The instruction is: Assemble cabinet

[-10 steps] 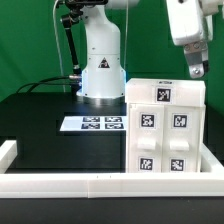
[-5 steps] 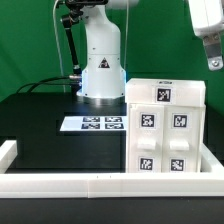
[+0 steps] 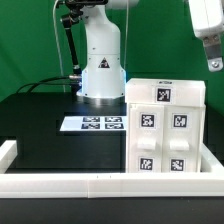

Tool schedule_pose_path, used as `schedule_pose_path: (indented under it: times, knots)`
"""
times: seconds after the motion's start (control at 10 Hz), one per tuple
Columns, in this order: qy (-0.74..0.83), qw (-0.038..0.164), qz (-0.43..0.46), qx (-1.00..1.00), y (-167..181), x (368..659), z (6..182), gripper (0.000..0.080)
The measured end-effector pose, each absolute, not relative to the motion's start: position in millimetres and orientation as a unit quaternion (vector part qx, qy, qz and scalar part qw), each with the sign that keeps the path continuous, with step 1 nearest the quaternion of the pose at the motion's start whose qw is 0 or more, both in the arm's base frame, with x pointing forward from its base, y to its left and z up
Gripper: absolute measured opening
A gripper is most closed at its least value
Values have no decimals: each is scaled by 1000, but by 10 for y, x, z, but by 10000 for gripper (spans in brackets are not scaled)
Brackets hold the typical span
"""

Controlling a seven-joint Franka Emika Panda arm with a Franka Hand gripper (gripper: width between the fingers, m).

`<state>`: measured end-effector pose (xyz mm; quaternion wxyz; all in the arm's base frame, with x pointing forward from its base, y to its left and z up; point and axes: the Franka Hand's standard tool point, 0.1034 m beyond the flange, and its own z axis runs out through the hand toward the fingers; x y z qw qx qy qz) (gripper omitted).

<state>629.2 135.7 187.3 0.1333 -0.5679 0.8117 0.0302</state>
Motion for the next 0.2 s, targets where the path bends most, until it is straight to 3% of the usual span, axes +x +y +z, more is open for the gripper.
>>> schedule_pose_path:
  times: [0.2]
  knots:
    - [811, 133, 30, -569, 1357, 6291, 1869, 797]
